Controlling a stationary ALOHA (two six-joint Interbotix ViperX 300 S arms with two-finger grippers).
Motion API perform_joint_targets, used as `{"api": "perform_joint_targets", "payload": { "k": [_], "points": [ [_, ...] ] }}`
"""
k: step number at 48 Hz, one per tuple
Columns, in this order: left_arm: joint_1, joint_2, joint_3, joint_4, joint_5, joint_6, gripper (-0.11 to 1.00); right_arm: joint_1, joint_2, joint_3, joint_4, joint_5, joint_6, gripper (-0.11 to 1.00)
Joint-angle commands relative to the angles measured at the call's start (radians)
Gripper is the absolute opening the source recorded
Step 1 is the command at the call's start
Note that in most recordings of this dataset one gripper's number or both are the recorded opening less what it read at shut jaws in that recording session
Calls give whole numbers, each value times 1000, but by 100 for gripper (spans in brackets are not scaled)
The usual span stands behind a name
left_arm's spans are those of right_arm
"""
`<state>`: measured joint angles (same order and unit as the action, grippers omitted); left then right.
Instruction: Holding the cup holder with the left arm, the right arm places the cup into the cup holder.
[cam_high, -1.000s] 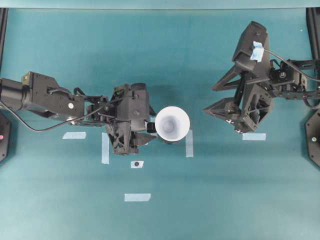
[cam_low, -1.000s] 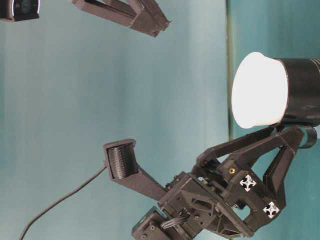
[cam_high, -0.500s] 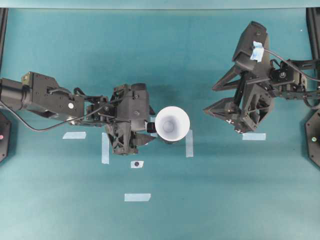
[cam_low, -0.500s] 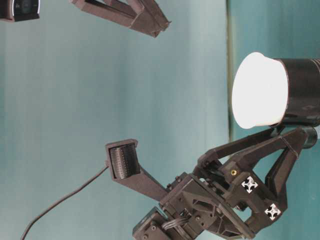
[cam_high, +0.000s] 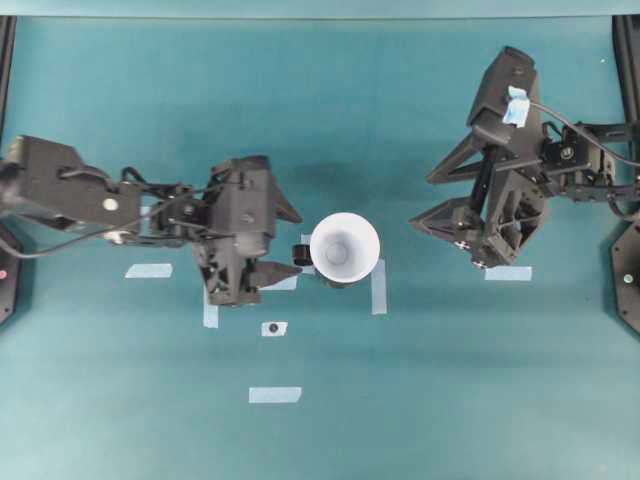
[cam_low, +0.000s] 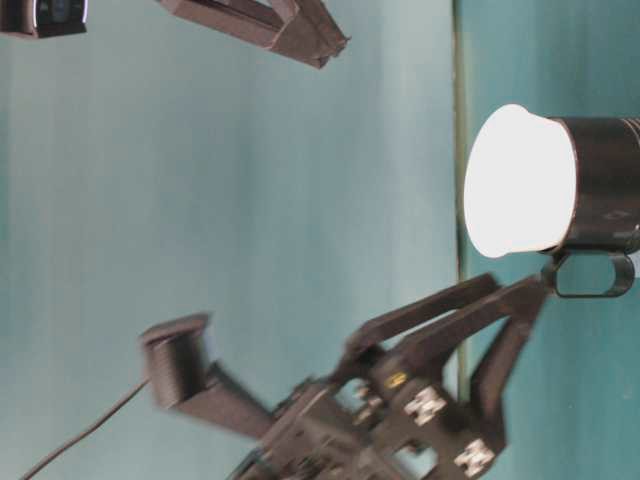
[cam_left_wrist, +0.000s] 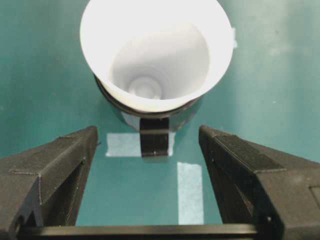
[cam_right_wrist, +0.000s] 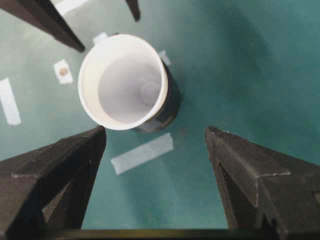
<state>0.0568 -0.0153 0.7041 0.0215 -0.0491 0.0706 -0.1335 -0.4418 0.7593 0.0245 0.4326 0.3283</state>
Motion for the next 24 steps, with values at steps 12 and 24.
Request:
{"api": "perform_joint_targets", "payload": {
  "k": [12,24],
  "points": [
    [-3,-123,34,2,-9,8,86,5,-87,40,-12,-80,-9,86],
    [-3,-195,74,2,-11,34,86,3,-135,94,-18,-133,-9,86]
  ]
}}
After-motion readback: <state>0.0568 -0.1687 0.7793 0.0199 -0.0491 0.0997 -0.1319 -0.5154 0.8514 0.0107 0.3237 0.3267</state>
